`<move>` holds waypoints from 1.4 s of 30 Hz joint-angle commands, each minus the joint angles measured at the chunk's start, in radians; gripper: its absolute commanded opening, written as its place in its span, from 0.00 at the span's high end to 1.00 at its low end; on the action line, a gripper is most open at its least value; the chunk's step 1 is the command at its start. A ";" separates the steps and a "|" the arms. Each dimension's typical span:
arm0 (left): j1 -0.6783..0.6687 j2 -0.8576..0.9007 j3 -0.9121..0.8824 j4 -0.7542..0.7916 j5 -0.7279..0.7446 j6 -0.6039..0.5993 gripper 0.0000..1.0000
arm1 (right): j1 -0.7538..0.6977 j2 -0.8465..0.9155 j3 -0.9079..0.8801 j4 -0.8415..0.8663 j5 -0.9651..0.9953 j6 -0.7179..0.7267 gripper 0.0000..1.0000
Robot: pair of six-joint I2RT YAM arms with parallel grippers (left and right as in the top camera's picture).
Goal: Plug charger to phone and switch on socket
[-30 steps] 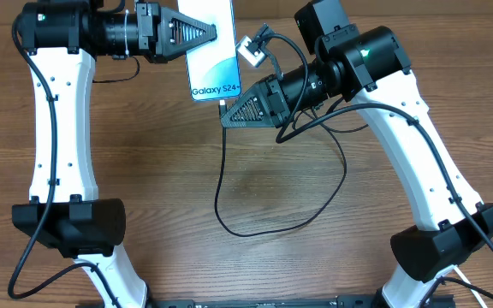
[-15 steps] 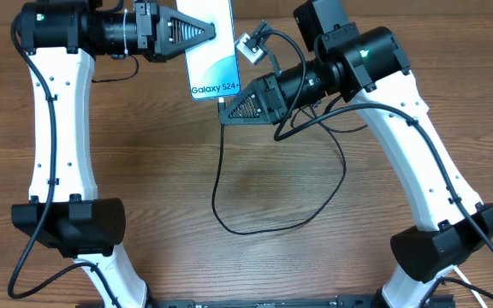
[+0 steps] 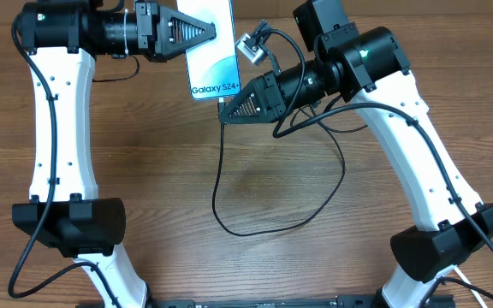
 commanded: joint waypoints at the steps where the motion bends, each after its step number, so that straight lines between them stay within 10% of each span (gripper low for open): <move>1: -0.015 -0.006 0.002 -0.003 0.077 -0.014 0.96 | 0.002 -0.027 0.000 -0.009 0.006 0.013 0.96; 42: 0.011 -0.006 0.002 0.034 -0.068 -0.030 0.96 | 0.029 -0.027 0.000 0.089 0.212 0.212 0.96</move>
